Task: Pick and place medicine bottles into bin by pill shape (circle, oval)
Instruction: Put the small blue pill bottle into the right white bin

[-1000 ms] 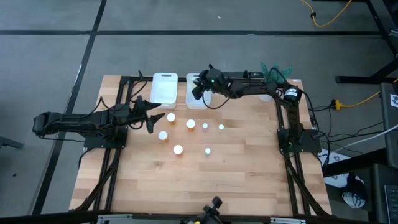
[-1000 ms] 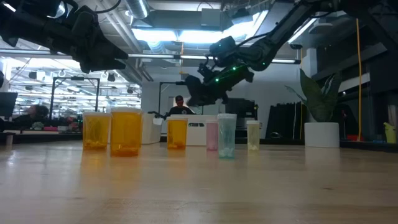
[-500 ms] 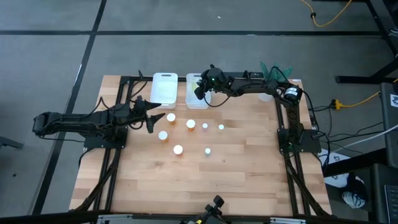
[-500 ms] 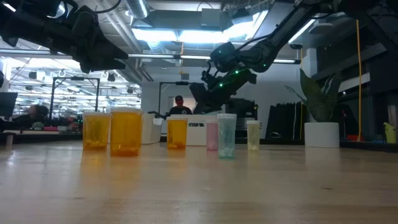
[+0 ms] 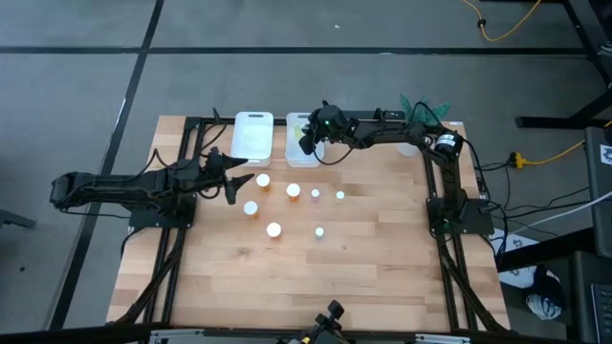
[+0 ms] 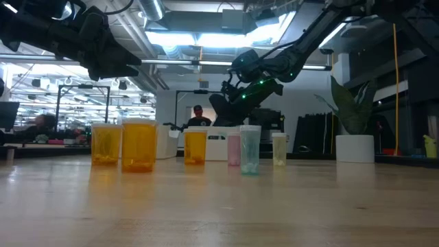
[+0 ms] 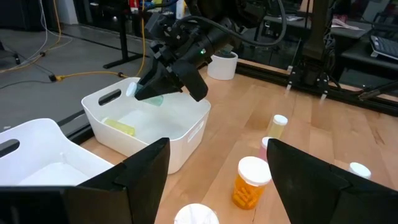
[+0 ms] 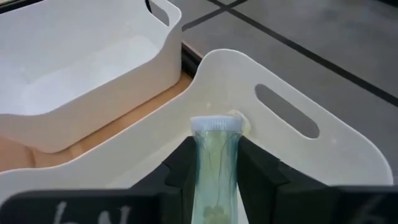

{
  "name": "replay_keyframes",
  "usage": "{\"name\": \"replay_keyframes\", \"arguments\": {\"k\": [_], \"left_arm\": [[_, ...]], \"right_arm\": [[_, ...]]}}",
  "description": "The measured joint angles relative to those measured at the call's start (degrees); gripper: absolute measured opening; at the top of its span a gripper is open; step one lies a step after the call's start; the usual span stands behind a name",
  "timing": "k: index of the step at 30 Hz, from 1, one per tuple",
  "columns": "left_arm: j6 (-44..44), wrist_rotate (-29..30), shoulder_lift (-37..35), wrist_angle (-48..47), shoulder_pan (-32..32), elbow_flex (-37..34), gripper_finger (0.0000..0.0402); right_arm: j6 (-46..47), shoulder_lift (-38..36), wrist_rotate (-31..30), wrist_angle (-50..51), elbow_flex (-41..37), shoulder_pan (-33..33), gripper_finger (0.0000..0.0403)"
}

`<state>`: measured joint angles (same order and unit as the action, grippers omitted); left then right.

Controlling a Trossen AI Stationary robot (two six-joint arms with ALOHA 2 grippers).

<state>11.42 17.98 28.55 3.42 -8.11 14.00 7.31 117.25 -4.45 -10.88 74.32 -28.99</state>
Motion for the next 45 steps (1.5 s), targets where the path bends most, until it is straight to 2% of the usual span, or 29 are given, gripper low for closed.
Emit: {"name": "replay_keyframes", "arguments": {"k": [3,9,14,26,38,45], "left_arm": [[-0.01,0.00,0.00,0.00,-0.01,0.00,0.0260],[0.00,0.00,0.01,0.00,-0.01,0.00,0.0260],[0.00,0.00,-0.01,0.00,0.00,0.00,0.0260],[0.00,0.00,-0.01,0.00,-0.01,0.00,0.0260],[0.00,-0.01,-0.01,0.00,0.00,0.00,0.0260],[0.00,-0.02,0.01,-0.04,0.02,0.00,0.0260]], "right_arm": [[-0.02,0.00,0.17,0.03,0.00,0.02,0.0108],[0.09,0.00,6.41,0.03,0.00,0.02,0.0108],[0.11,-0.02,6.54,0.03,0.00,0.04,0.0110],[-0.02,-0.02,5.77,0.07,0.00,0.04,0.0160],[0.97,-0.19,5.62,0.09,0.00,0.02,0.0163],[-0.98,-4.61,8.32,1.11,0.00,1.49,0.0163]]}}
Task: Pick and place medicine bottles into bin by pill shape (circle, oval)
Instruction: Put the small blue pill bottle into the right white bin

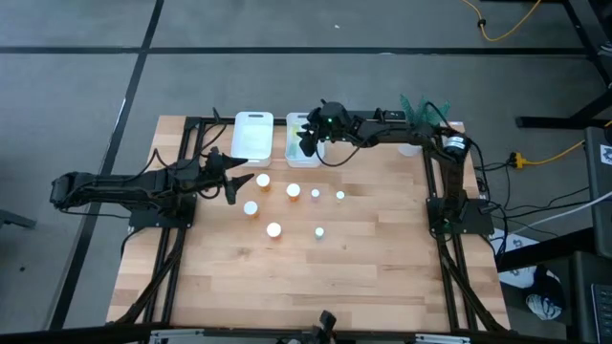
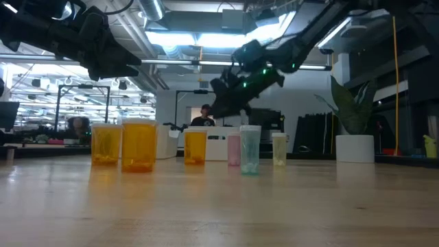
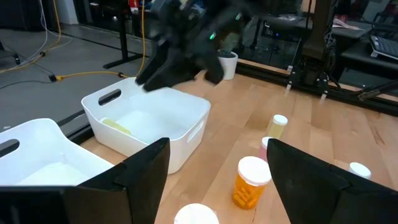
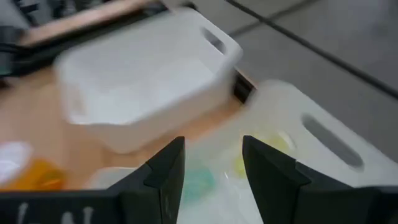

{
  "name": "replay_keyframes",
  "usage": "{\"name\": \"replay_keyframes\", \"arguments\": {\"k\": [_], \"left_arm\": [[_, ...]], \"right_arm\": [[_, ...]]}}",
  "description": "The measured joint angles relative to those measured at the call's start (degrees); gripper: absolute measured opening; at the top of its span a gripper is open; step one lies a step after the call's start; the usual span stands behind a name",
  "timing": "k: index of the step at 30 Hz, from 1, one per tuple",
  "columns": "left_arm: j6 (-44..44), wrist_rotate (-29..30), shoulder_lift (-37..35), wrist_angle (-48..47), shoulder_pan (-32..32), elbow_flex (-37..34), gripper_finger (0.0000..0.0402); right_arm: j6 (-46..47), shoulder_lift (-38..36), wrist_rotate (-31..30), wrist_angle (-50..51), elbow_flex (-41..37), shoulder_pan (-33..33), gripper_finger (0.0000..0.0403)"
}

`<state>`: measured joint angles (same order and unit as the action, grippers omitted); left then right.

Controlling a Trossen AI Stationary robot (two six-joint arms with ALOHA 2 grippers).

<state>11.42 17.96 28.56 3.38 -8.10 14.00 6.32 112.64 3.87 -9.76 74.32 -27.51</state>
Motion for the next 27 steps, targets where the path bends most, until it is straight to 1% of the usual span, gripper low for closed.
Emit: {"name": "replay_keyframes", "arguments": {"k": [4,6,11,14,16,18,20,22,27], "left_arm": [[0.00,0.02,0.00,-0.01,-0.02,0.00,0.0260],[0.00,0.02,-0.02,-0.03,0.00,0.00,0.0260],[-0.02,0.02,-0.02,-0.06,-0.12,0.00,0.0260],[-0.02,0.05,-0.02,-0.05,-0.20,0.00,0.0260],[0.00,0.04,0.00,-0.05,-0.24,0.00,0.0260],[0.00,0.17,0.00,-0.03,-0.25,0.00,0.0260],[0.00,0.39,-0.01,-0.02,-0.24,0.00,0.0260],[-0.02,0.45,0.00,-0.03,-0.24,0.00,0.0260],[-0.02,0.60,-0.02,-0.01,-0.24,0.00,0.0260]], "right_arm": [[-3.97,-5.86,0.09,3.99,0.08,3.09,0.0163],[-5.98,-9.43,-0.86,9.68,0.11,4.66,0.0163],[-9.61,-18.14,-6.25,24.61,0.09,9.50,0.0163],[-8.43,-23.16,-9.10,36.93,0.09,12.87,0.0163],[-6.21,-26.30,-9.73,46.25,-0.01,15.02,0.0163],[-2.64,-28.94,-10.05,52.43,-1.12,17.51,0.0163],[0.91,-30.74,-11.17,54.85,-3.64,20.18,0.0163],[4.08,-32.49,-12.53,54.99,-7.01,22.53,0.0163],[11.17,-34.84,-13.47,50.64,-18.88,27.54,0.0163]]}}
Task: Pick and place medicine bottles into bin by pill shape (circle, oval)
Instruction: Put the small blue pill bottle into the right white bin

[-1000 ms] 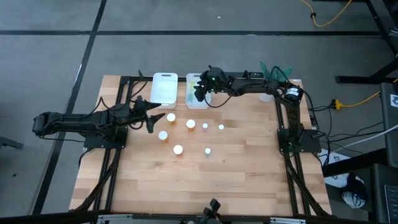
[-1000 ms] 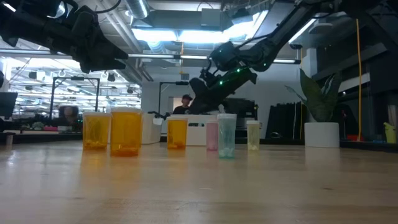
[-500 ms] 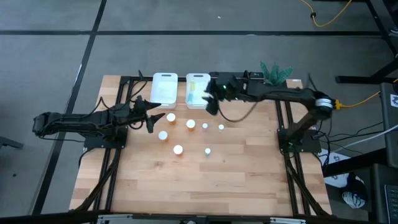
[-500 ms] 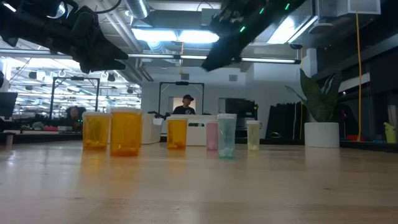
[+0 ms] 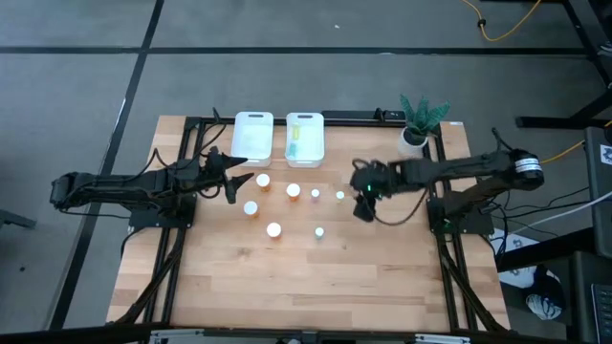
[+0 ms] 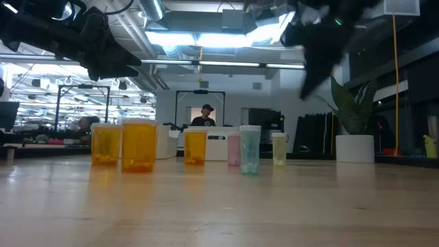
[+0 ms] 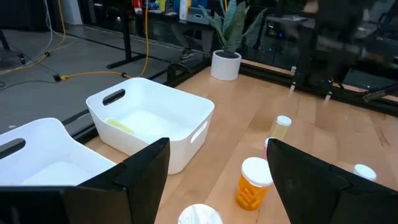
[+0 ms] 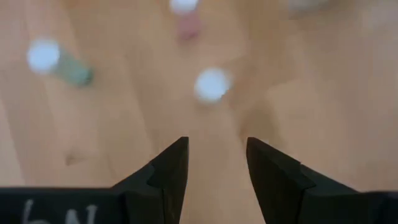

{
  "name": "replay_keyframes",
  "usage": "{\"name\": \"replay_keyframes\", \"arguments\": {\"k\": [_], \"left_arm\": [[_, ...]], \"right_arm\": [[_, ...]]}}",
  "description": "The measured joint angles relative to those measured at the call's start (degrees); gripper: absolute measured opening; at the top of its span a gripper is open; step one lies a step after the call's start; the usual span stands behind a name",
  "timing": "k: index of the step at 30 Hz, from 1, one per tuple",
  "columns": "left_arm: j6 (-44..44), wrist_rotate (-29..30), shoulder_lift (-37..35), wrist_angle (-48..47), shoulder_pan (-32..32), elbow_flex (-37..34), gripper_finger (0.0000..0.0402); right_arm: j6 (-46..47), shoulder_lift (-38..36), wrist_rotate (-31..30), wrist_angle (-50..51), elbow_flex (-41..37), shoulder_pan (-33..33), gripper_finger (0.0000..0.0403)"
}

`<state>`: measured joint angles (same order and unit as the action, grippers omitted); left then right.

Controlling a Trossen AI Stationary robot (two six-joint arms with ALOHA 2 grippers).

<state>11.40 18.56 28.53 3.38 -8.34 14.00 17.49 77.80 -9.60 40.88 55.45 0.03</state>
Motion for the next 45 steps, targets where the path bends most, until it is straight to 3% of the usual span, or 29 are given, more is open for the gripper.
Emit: {"name": "replay_keyframes", "arguments": {"k": [8,13,16,24,33,45], "left_arm": [[0.02,0.12,0.00,0.04,0.00,0.00,0.0260],[0.01,0.14,0.02,0.04,0.00,0.00,0.0260],[0.00,0.14,0.02,0.04,0.00,0.00,0.0260],[0.00,0.14,0.00,0.07,0.00,0.00,0.0260],[0.01,0.13,0.01,0.04,0.00,0.00,0.0260],[0.01,0.12,0.00,0.04,0.00,0.00,0.0260]], "right_arm": [[0.42,0.46,-0.16,-27.10,-17.80,3.25,0.0163],[-1.30,0.46,-7.19,-38.77,-24.51,3.17,0.0163],[-2.01,0.46,-9.40,-40.30,-26.32,3.22,0.0163],[-5.70,0.92,-8.93,-44.75,-26.89,2.70,0.0163],[-10.08,6.85,-8.30,-53.29,-26.90,1.34,0.0163],[-10.26,8.90,-7.24,-58.79,-26.89,-0.52,0.0163]]}}
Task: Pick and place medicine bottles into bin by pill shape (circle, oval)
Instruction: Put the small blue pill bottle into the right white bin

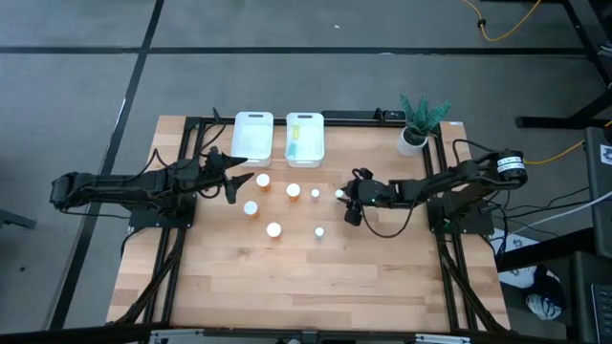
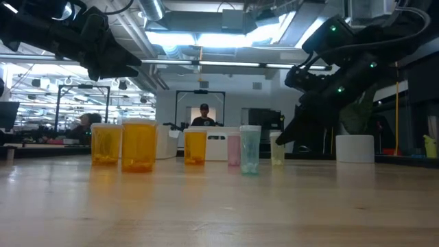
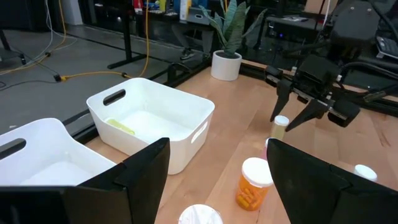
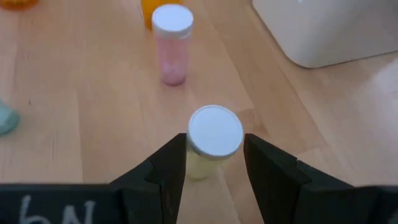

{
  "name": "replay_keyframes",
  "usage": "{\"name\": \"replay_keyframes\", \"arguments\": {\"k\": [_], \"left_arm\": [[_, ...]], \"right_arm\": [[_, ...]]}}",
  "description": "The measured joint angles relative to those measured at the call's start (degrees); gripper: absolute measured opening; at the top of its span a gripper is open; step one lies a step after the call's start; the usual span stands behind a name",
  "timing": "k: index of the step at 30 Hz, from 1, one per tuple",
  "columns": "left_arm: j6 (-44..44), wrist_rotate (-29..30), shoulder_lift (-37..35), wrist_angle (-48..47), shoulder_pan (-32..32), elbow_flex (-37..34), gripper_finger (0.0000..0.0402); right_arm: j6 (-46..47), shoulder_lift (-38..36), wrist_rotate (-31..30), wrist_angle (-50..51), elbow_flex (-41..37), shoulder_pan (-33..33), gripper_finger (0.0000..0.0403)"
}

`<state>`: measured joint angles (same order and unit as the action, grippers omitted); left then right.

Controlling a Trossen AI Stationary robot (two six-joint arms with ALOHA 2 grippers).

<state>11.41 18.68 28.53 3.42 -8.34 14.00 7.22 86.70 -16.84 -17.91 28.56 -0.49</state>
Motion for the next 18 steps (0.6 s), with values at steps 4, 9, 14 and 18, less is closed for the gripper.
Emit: {"name": "replay_keyframes", "arguments": {"k": [4,9,14,18], "left_arm": [[0.01,0.00,0.00,0.00,0.00,0.00,0.0260],[-0.01,0.00,0.02,0.00,0.00,0.00,0.0260],[0.00,0.00,0.00,0.00,0.00,0.00,0.0260],[0.01,0.00,0.02,0.00,0.00,0.00,0.0260]], "right_arm": [[0.00,0.00,0.00,-1.50,0.00,-0.11,0.0163],[0.22,0.00,0.00,-1.71,0.02,-0.11,0.0163],[2.23,0.00,0.00,-1.69,0.02,-0.11,0.0148],[3.13,0.00,-0.26,-2.20,0.02,-0.11,0.0116]]}}
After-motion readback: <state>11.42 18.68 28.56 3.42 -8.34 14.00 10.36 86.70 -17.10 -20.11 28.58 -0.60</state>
